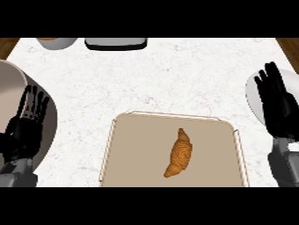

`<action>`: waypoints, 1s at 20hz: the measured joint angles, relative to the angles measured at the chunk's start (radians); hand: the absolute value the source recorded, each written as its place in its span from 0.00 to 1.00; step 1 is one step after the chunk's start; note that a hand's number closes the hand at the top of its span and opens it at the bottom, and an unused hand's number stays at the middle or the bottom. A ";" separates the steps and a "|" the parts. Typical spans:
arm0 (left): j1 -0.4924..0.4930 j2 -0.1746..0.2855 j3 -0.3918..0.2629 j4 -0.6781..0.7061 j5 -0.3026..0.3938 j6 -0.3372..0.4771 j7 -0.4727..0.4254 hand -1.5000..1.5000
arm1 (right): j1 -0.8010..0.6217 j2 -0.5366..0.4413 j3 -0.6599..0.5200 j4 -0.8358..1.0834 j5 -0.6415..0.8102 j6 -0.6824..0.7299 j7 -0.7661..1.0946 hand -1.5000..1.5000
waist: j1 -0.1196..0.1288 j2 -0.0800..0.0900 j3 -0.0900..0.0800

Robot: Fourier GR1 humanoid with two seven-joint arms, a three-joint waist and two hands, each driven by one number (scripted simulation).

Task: Pick the croissant from the tray and place it in the plate

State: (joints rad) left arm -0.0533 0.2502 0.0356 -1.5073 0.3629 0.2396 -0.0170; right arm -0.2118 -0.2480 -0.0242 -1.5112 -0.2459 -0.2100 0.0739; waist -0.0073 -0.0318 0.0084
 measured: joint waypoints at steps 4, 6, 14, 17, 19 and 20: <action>-0.085 0.018 -0.043 -0.022 -0.054 -0.100 0.011 0.50 | -0.019 -0.019 0.087 -0.030 0.059 0.046 0.022 1.00 | -0.001 0.014 0.002; -0.087 0.054 -0.060 -0.009 -0.096 -0.119 0.043 0.50 | -0.035 -0.051 0.156 -0.046 0.101 0.099 0.043 1.00 | 0.005 0.019 0.001; -0.088 0.082 -0.092 0.081 -0.169 -0.107 0.123 0.50 | 0.118 -0.115 0.295 -0.111 0.453 -0.059 -0.112 0.00 | -0.006 0.028 -0.011; -0.085 0.095 -0.086 0.094 -0.169 -0.129 0.133 0.50 | 0.197 -0.149 0.362 -0.157 0.531 -0.043 -0.115 0.00 | -0.005 0.029 -0.010; -0.093 0.087 -0.093 0.090 -0.179 -0.120 0.149 0.50 | 0.218 -0.181 0.398 -0.178 0.592 -0.025 -0.088 0.00 | -0.003 0.029 -0.010; -0.098 0.083 -0.096 0.079 -0.185 -0.113 0.164 0.50 | 0.230 -0.189 0.415 -0.189 0.622 -0.020 -0.075 0.00 | -0.002 0.029 -0.010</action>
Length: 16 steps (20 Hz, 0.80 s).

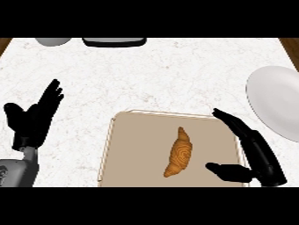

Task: Pick the croissant from the tray and place it in the plate

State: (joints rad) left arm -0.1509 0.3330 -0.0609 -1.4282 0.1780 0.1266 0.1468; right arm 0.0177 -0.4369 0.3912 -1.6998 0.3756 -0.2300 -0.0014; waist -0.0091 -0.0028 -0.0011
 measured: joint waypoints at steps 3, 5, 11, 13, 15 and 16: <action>0.002 -0.007 -0.001 0.008 -0.013 0.001 -0.003 0.50 | -0.001 -0.027 0.042 -0.070 0.076 0.052 0.117 0.00 | 0.002 0.000 0.000; -0.005 -0.009 0.007 0.025 -0.015 -0.011 -0.008 0.50 | 0.000 -0.035 0.055 -0.096 0.115 0.086 0.167 0.00 | 0.004 0.001 0.000; -0.009 -0.012 0.029 0.027 -0.021 -0.030 0.001 0.50 | -0.016 -0.012 0.126 -0.224 0.220 0.217 0.398 0.00 | 0.007 0.001 0.000; -0.017 -0.018 0.030 0.038 -0.026 -0.034 -0.001 0.50 | -0.052 0.021 0.146 -0.195 0.240 0.261 0.457 0.00 | 0.009 0.002 0.000; -0.016 -0.026 0.033 0.044 -0.030 -0.036 -0.011 0.50 | -0.071 0.024 0.153 -0.197 0.241 0.325 0.509 0.00 | 0.010 0.002 0.000; -0.015 -0.019 0.042 0.040 -0.026 -0.045 -0.007 0.50 | -0.075 0.027 0.158 -0.188 0.249 0.344 0.522 0.00 | 0.010 0.002 0.000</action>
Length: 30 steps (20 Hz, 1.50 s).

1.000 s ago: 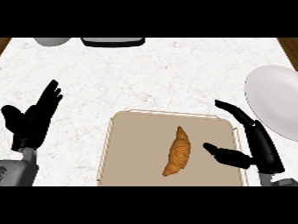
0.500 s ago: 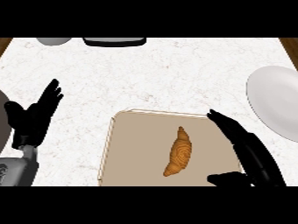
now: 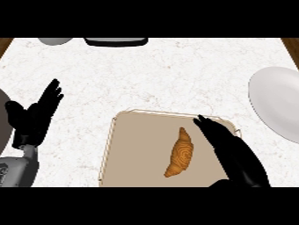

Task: Pick the croissant from the tray and place it in the plate

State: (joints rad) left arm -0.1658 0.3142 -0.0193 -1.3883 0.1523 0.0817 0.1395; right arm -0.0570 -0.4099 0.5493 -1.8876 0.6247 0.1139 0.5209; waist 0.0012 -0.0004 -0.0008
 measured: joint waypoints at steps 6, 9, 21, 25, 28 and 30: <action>-0.006 -0.017 0.004 -0.004 -0.015 0.001 0.010 0.50 | -0.077 0.053 0.051 0.044 0.085 0.132 0.145 0.00 | 0.001 0.000 0.000; -0.006 -0.029 0.002 -0.011 -0.031 0.006 0.017 0.50 | -0.118 0.098 0.060 0.080 0.111 0.198 0.204 0.00 | 0.002 0.000 0.000; 0.005 -0.045 0.045 -0.029 -0.059 -0.034 0.028 0.50 | -0.159 0.249 0.053 0.243 0.205 0.328 0.250 0.00 | 0.001 0.000 0.001; 0.002 -0.069 0.045 -0.022 -0.080 -0.034 0.024 0.50 | -0.167 0.267 0.034 0.307 0.250 0.324 0.215 0.00 | 0.000 0.000 0.001; -0.022 -0.079 0.057 0.004 -0.088 -0.038 0.021 0.50 | -0.176 0.285 0.020 0.360 0.283 0.317 0.188 0.00 | 0.000 0.001 0.001; -0.016 -0.076 0.070 0.002 -0.088 -0.049 0.016 0.50 | -0.189 0.291 0.001 0.384 0.298 0.330 0.173 0.00 | 0.000 0.001 0.001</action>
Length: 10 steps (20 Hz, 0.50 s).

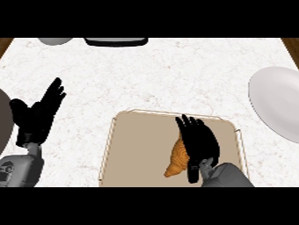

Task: Pick the croissant from the tray and place it in the plate

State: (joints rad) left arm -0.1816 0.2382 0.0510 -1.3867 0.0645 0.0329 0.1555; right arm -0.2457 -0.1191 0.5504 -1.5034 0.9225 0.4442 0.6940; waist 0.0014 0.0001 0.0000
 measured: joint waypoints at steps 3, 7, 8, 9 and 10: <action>0.027 0.001 0.006 -0.028 -0.008 -0.010 0.002 0.50 | -0.014 0.020 -0.010 0.034 0.023 0.020 -0.015 0.00 | 0.001 -0.001 0.000; 0.021 -0.008 0.011 -0.024 -0.017 -0.013 0.005 0.50 | -0.014 0.037 -0.004 0.072 0.037 0.050 -0.039 1.00 | 0.000 -0.005 -0.003; 0.018 -0.010 0.011 -0.031 -0.016 -0.012 0.017 0.50 | -0.019 0.031 -0.008 0.071 0.033 0.062 -0.056 1.00 | 0.000 -0.006 -0.004; 0.017 -0.012 0.014 -0.027 -0.016 -0.012 0.015 0.50 | -0.030 0.036 -0.005 0.084 0.043 0.062 -0.061 1.00 | -0.001 -0.009 -0.006; 0.022 -0.014 0.015 -0.020 -0.017 -0.015 0.004 0.50 | -0.031 0.034 0.001 0.092 0.053 0.053 -0.076 1.00 | -0.002 -0.011 -0.008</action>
State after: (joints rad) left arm -0.1601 0.2240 0.0659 -1.4067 0.0474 0.0182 0.1598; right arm -0.2763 -0.0854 0.5510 -1.4115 0.9752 0.4969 0.6179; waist -0.0004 -0.0111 -0.0081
